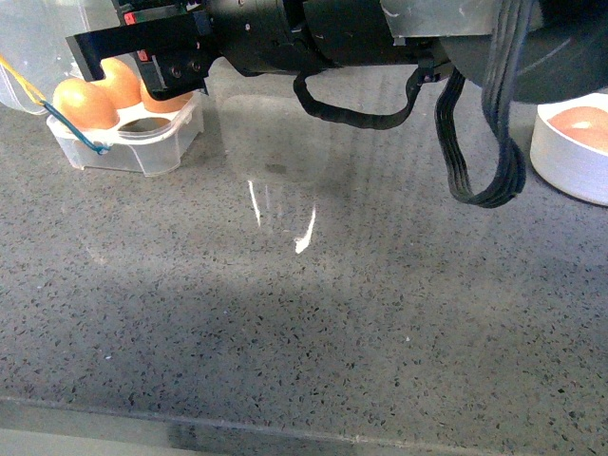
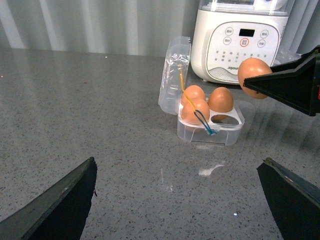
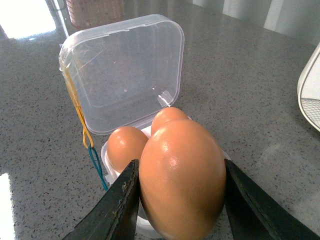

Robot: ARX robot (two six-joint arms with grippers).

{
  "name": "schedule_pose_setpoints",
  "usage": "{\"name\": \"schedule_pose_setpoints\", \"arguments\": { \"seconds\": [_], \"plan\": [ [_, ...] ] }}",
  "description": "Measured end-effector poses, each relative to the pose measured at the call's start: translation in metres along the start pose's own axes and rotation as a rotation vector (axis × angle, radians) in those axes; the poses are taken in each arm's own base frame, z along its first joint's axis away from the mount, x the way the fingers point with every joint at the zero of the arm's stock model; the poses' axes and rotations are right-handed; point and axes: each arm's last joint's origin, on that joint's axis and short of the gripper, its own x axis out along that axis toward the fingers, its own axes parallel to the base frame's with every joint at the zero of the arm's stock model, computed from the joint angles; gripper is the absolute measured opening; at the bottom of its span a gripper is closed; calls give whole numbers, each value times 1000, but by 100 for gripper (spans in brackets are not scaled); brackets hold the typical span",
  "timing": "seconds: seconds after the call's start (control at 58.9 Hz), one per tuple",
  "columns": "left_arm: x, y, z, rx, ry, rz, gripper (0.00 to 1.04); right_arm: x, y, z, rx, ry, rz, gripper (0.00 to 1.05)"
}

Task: Put egg into box

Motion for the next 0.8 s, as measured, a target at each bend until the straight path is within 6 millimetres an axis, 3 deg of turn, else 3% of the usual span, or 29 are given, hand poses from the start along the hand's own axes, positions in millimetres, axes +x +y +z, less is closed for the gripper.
{"name": "schedule_pose_setpoints", "arguments": {
  "seconds": [0.747,0.797],
  "plan": [
    [0,0,0,0,0,0,98,25,10,-5,-5,11,37,41],
    [0,0,0,0,0,0,98,25,11,-5,-7,13,39,45]
  ]
}}
